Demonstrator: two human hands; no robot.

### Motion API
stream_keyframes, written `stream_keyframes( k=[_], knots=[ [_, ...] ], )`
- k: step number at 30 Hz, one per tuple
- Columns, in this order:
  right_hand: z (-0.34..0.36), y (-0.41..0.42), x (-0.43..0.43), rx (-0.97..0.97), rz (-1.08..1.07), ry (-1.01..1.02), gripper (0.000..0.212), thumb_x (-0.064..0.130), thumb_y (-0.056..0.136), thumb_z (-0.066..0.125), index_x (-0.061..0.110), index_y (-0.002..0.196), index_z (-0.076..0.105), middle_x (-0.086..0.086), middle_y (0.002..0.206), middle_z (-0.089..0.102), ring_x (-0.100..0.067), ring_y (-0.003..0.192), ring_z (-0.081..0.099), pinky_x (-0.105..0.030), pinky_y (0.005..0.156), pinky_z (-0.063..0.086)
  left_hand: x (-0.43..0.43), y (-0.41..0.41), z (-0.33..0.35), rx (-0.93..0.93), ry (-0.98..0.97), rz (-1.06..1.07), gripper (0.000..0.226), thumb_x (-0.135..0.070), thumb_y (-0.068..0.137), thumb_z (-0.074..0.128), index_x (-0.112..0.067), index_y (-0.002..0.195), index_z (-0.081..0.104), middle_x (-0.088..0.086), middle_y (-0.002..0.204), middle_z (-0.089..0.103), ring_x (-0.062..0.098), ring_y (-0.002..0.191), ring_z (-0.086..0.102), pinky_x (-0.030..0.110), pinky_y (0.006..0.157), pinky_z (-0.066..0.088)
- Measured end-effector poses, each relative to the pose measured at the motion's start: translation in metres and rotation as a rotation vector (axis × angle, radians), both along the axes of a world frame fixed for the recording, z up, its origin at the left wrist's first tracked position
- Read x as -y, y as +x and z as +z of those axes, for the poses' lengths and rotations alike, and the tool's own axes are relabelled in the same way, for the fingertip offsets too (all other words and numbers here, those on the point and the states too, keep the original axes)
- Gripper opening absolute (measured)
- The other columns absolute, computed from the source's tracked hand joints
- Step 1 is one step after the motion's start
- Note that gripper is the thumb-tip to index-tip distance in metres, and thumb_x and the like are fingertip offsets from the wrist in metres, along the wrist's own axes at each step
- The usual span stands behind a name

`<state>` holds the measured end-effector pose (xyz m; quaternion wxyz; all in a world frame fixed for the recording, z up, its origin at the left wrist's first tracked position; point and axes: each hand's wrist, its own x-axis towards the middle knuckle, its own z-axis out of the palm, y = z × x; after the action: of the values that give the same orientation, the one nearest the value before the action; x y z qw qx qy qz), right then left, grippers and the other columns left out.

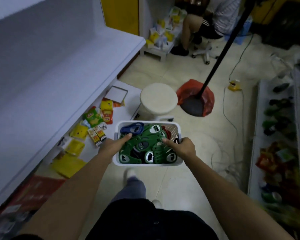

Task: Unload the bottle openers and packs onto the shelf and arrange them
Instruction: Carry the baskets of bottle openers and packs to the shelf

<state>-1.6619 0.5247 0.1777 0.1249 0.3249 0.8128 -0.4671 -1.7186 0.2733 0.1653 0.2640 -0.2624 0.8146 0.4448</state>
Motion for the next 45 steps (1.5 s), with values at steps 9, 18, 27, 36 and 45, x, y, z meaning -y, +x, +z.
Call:
stream_keyframes(
  k=[9, 18, 27, 36, 45],
  knots=[
    [0.001, -0.218, 0.015, -0.078, -0.001, 0.032, 0.062, 0.068, 0.074, 0.064, 0.006, 0.077, 0.065, -0.009, 0.076, 0.067, -0.026, 0.074, 0.062, -0.028, 0.058, 0.041, 0.01, -0.197, 0.011, -0.102, -0.143, 0.022, 0.095, -0.084, 0.056, 0.059, -0.005, 0.11, 0.062, 0.017, 0.109, 0.065, 0.032, 0.094, 0.063, 0.044, 0.085, 0.053],
    [-0.006, -0.356, 0.055, 0.082, -0.165, -0.266, 0.059, 0.054, 0.081, 0.065, -0.003, 0.093, 0.06, -0.02, 0.094, 0.06, -0.034, 0.087, 0.06, -0.04, 0.077, 0.052, 0.037, -0.346, 0.041, -0.094, -0.362, 0.03, 0.083, -0.086, 0.056, 0.057, -0.006, 0.076, 0.056, 0.011, 0.082, 0.066, 0.024, 0.072, 0.063, 0.031, 0.066, 0.053],
    [-0.003, -0.455, 0.079, 0.188, -0.174, -0.387, 0.026, 0.018, 0.09, 0.061, 0.002, 0.074, 0.05, -0.017, 0.079, 0.057, -0.031, 0.072, 0.057, -0.049, 0.08, 0.055, 0.065, -0.461, 0.041, -0.099, -0.345, 0.059, 0.1, -0.083, 0.05, 0.065, -0.005, 0.112, 0.06, 0.013, 0.104, 0.066, 0.022, 0.077, 0.06, 0.022, 0.048, 0.037],
    [-0.017, -0.541, 0.103, 0.281, -0.23, -0.441, 0.026, 0.022, 0.095, 0.056, 0.004, 0.077, 0.05, -0.014, 0.086, 0.061, -0.029, 0.075, 0.061, -0.042, 0.076, 0.055, 0.043, -0.526, 0.01, -0.134, -0.387, 0.13, 0.107, -0.071, 0.073, 0.059, -0.013, 0.15, 0.012, 0.009, 0.158, 0.011, 0.025, 0.144, 0.014, 0.044, 0.115, 0.017],
    [0.008, -0.597, 0.157, 0.341, -0.066, -0.957, 0.047, 0.04, 0.097, 0.05, 0.008, 0.132, 0.05, -0.013, 0.118, 0.06, -0.026, 0.098, 0.059, -0.035, 0.084, 0.052, -0.019, -0.492, -0.013, -0.269, -0.145, 0.659, 0.068, -0.031, 0.096, 0.05, -0.011, 0.149, 0.012, 0.009, 0.15, 0.034, 0.024, 0.132, 0.038, 0.016, 0.094, 0.027]
  ],
)
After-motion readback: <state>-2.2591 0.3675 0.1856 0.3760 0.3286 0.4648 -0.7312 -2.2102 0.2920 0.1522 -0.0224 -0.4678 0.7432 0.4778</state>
